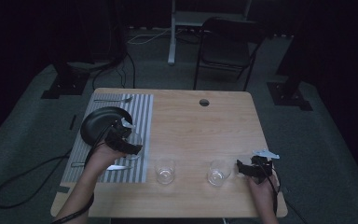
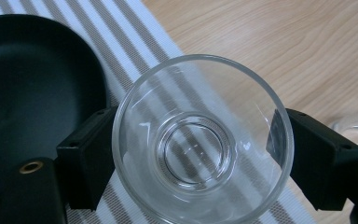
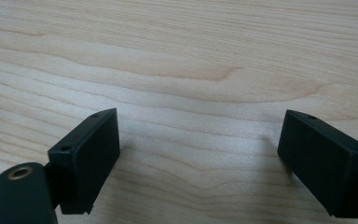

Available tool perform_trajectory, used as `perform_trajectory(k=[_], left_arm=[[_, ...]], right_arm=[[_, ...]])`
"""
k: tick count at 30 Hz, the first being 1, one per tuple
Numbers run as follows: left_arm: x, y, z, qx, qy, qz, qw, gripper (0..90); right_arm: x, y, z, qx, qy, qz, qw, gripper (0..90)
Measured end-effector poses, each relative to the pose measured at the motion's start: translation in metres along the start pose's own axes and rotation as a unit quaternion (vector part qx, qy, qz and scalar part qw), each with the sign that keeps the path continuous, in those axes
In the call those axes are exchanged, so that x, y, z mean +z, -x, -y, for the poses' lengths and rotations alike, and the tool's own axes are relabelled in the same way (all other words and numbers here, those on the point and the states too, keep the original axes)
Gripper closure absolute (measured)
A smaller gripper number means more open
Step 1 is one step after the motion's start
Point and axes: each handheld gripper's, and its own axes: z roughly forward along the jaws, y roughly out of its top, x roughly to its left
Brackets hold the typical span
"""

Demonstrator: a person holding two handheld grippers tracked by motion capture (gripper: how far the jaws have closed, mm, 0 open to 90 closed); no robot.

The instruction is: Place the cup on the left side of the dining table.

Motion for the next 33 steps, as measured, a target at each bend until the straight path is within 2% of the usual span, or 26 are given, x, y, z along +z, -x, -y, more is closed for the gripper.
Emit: perform_trajectory(k=[10,14,21,24,27,33], left_arm=[[0.003,-0.011,0.007,-0.010,-0.008,-0.008,0.9999,18.1],[0.005,-0.015,0.010,-0.020,-0.009,-0.010,0.9997,18.1],[0.006,-0.019,0.012,-0.021,-0.010,-0.017,0.9996,18.1],[0.008,-0.020,0.013,-0.023,-0.013,-0.012,0.9996,18.1],[0.014,-0.020,0.015,-0.021,-0.022,-0.018,0.9994,18.0],[0.015,-0.023,0.022,-0.036,0.007,-0.011,0.9993,17.8]], right_arm=[[0.000,0.000,0.000,0.000,0.000,0.000,1.0000,12.4],[0.000,0.000,0.000,0.000,0.000,0.000,1.0000,12.4],[0.000,0.000,0.000,0.000,0.000,0.000,1.0000,12.4],[0.000,0.000,0.000,0.000,0.000,0.000,1.0000,12.4],[0.000,0.000,0.000,0.000,0.000,0.000,1.0000,12.4],[0.000,0.000,0.000,0.000,0.000,0.000,1.0000,12.4]])
